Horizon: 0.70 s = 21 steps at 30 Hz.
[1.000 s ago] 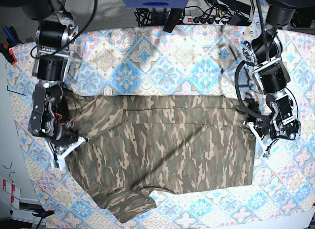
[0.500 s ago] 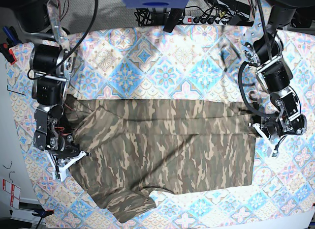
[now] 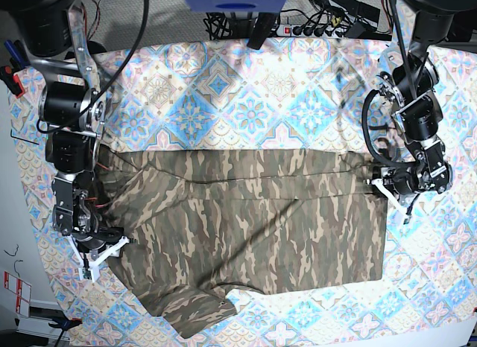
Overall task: Fold the T-shirt properly
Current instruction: 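Carry both held corners toward the hem, folding the shirt over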
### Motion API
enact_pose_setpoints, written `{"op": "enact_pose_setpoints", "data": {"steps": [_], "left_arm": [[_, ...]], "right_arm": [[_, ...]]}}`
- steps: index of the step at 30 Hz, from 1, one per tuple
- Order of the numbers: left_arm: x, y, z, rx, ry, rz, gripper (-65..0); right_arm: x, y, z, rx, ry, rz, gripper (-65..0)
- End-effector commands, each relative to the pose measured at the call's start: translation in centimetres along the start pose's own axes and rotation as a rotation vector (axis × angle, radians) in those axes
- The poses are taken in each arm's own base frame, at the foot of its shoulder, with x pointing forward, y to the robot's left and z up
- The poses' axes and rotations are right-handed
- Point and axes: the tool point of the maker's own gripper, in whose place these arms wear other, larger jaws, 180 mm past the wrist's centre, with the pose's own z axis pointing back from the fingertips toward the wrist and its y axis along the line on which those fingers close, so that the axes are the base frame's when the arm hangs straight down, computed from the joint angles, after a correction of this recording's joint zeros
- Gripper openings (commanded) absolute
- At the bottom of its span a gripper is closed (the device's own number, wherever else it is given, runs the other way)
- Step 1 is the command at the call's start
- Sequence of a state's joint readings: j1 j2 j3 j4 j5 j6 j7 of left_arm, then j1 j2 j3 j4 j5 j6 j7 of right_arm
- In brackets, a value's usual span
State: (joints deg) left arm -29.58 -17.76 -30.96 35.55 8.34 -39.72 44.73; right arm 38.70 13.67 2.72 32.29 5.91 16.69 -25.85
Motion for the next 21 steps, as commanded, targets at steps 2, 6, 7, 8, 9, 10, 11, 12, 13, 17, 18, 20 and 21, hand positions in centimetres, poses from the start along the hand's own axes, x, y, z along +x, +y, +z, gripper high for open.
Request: {"op": "enact_pose_setpoints", "data": {"steps": [2,6,7,8,9,10,11,12,13,17,18,20,21], "left_arm": [[2.9,0.7,1.1,0.015,-0.072,-0.013,-42.1],[4.6,1.2,2.2,0.050,-0.121,-0.045,-34.3],[4.7,1.3,2.4,0.054,-0.131,-0.044,-34.8],[4.9,1.4,2.7,0.060,-0.139,-0.047,-35.6],[5.4,1.7,3.2,0.074,-0.156,-0.059,-36.5],[6.0,1.8,3.7,0.087,-0.175,-0.069,-37.3],[6.6,1.9,4.1,0.097,-0.189,-0.079,-37.9],[6.5,1.8,4.2,0.100,-0.194,-0.083,-37.9],[6.0,1.9,4.3,0.105,-0.200,-0.085,-37.5],[5.5,2.0,6.4,0.154,-0.262,-0.137,-37.3],[5.2,1.6,6.5,0.154,-0.270,-0.145,-36.1],[5.1,1.2,7.4,0.180,-0.288,-0.177,-30.5],[4.7,1.2,7.9,0.195,-0.294,-0.189,-27.0]], "right_arm": [[3.6,-0.5,0.6,-0.007,-0.086,0.008,-31.2],[4.6,-0.5,0.9,-0.008,-0.113,0.015,-25.4],[5.4,-0.4,1.1,-0.009,-0.131,0.023,-26.0],[6.3,-0.4,1.5,-0.010,-0.152,0.030,-26.7],[7.1,-0.4,1.9,-0.012,-0.174,0.042,-27.5],[7.1,-0.5,2.2,-0.017,-0.177,0.042,-28.1],[6.6,-0.8,2.5,-0.023,-0.167,0.040,-28.4],[6.5,-1.2,2.9,-0.032,-0.168,0.037,-28.5],[6.5,-1.3,3.4,-0.038,-0.173,0.039,-28.4],[6.4,-1.4,4.7,-0.052,-0.165,0.071,-28.3],[5.6,-1.5,4.8,-0.055,-0.147,0.073,-28.3],[5.0,-1.6,5.1,-0.061,-0.124,0.081,-28.3],[4.9,-1.5,5.3,-0.062,-0.120,0.086,-28.3]]}}
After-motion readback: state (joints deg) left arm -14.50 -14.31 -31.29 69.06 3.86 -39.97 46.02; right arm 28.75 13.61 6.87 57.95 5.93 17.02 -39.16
